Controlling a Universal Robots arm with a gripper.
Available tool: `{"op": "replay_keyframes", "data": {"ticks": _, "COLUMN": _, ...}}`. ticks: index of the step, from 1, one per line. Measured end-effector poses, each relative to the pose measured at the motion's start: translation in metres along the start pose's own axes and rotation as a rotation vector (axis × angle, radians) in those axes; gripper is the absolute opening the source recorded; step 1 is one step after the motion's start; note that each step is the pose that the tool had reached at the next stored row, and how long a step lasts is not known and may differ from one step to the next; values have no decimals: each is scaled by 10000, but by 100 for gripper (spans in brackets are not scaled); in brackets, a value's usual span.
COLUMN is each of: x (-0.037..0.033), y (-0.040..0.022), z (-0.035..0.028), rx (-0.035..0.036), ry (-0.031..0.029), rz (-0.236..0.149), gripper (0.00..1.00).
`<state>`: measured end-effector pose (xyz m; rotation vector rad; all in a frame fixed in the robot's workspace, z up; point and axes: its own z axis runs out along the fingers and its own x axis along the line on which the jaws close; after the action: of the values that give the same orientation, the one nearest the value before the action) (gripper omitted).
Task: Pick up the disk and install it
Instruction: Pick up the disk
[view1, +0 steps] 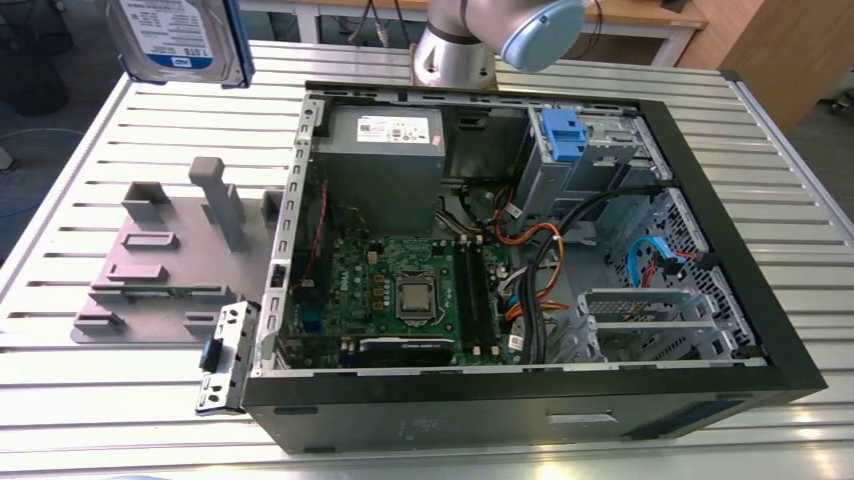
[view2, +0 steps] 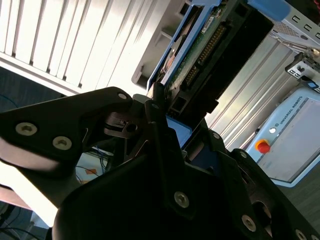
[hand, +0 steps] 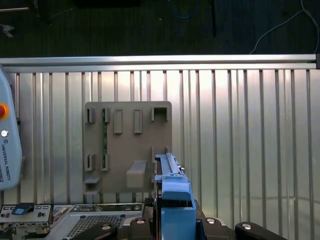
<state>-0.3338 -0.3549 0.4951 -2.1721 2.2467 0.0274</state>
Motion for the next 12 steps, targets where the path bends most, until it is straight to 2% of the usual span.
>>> {"op": "replay_keyframes", "data": {"ticks": 12, "x": -1, "y": -42, "z": 0, "rx": 1, "ry": 0, "rz": 0, "gripper": 36}}
